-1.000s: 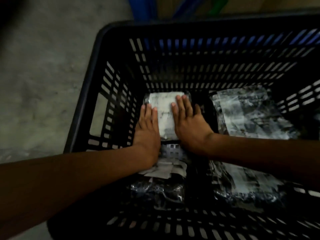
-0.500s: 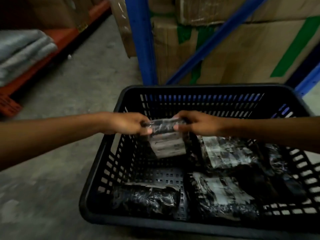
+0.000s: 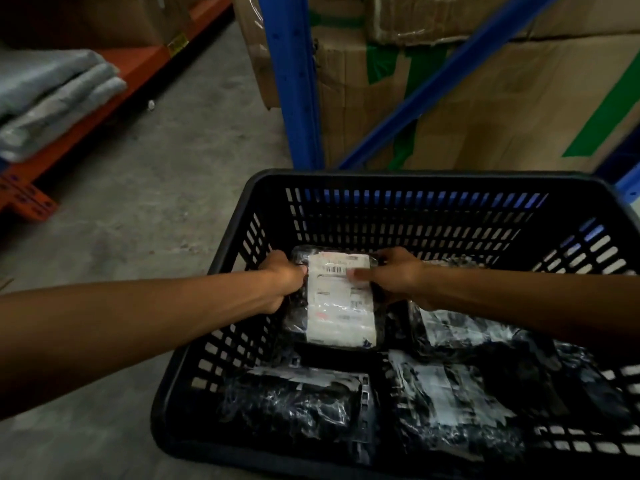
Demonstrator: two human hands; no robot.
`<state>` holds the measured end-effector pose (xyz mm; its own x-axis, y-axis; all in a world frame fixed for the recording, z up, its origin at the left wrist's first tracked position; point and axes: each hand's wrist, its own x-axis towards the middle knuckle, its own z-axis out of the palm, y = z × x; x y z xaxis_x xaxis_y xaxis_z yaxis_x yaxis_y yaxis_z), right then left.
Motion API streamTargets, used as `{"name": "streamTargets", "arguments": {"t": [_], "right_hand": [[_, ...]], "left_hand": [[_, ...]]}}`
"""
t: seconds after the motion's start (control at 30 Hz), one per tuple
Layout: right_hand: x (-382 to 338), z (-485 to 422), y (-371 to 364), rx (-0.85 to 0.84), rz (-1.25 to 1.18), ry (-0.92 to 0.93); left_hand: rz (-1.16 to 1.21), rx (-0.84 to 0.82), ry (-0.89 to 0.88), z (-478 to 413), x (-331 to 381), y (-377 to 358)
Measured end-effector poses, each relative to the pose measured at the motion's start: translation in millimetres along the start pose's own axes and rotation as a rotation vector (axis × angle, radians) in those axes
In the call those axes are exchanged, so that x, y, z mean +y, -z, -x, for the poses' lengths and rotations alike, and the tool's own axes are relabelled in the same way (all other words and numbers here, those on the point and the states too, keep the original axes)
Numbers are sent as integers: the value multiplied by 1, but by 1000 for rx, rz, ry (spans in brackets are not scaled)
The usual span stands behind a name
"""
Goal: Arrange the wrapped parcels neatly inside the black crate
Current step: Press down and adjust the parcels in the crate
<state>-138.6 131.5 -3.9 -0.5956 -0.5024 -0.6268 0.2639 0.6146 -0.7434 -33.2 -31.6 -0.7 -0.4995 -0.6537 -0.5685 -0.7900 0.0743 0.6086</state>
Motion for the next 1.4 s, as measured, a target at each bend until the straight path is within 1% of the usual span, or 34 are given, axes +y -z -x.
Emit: {"name": "streamTargets", "arguments": {"t": [0.13, 0.2, 0.27, 0.37, 0.43, 0.5, 0.57, 0.63, 0.7, 0.73, 0.8, 0.83, 0.9, 0.93, 0.97, 1.0, 1.1, 1.13, 1.2, 1.23, 1.3, 1.4], "right_hand": [[12, -32, -20, 134, 144, 24], [17, -46, -27, 159, 222, 45], [25, -56, -32, 190, 312, 51], [40, -64, -40, 259, 426, 38], [43, -67, -41, 293, 478, 37], [38, -64, -39, 262, 462, 24], [33, -56, -36, 186, 432, 43], [25, -40, -33, 150, 439, 110], [22, -14, -31, 87, 467, 202], [22, 3, -32, 9, 459, 258], [23, 42, -28, -206, 465, 388], [23, 64, -26, -303, 500, 439], [26, 100, -21, -450, 553, 478], [29, 112, -20, -485, 577, 471], [33, 121, -20, -506, 592, 468], [39, 126, -21, -511, 606, 478], [53, 127, -28, -479, 634, 501], [55, 125, -31, -428, 669, 529], [57, 122, -39, -303, 799, 646], [58, 121, -43, -273, 835, 700], [60, 118, -46, -276, 805, 747], [57, 119, -37, -318, 646, 717]], "left_hand": [[-146, 121, -45, -21, 3, -11], [-237, 150, -42, -31, 3, -15], [-358, 137, -38, -39, 0, -18], [-498, 53, -58, -45, -2, -25], [-548, 71, -92, -46, 5, -28], [-541, 55, -72, -46, 11, -26], [-573, -64, -62, -39, 15, -21], [-636, -167, -127, -29, 16, -11], [-736, -239, -245, -8, 18, 3], [-830, -302, -309, 7, 18, 12], [-1034, -462, -453, 44, 20, 31], [-1104, -549, -474, 62, 19, 40], [-1177, -741, -438, 95, 15, 57], [-1211, -819, -387, 105, 11, 63], [-1266, -858, -326, 112, 5, 66], [-1321, -868, -297, 116, -2, 68], [-1423, -840, -353, 116, -20, 64], [-1453, -827, -378, 116, -24, 61], [-1502, -797, -413, 113, -30, 55], [-1510, -782, -427, 112, -34, 53], [-1489, -768, -457, 114, -37, 51], [-1358, -771, -486, 115, -29, 61]]}}
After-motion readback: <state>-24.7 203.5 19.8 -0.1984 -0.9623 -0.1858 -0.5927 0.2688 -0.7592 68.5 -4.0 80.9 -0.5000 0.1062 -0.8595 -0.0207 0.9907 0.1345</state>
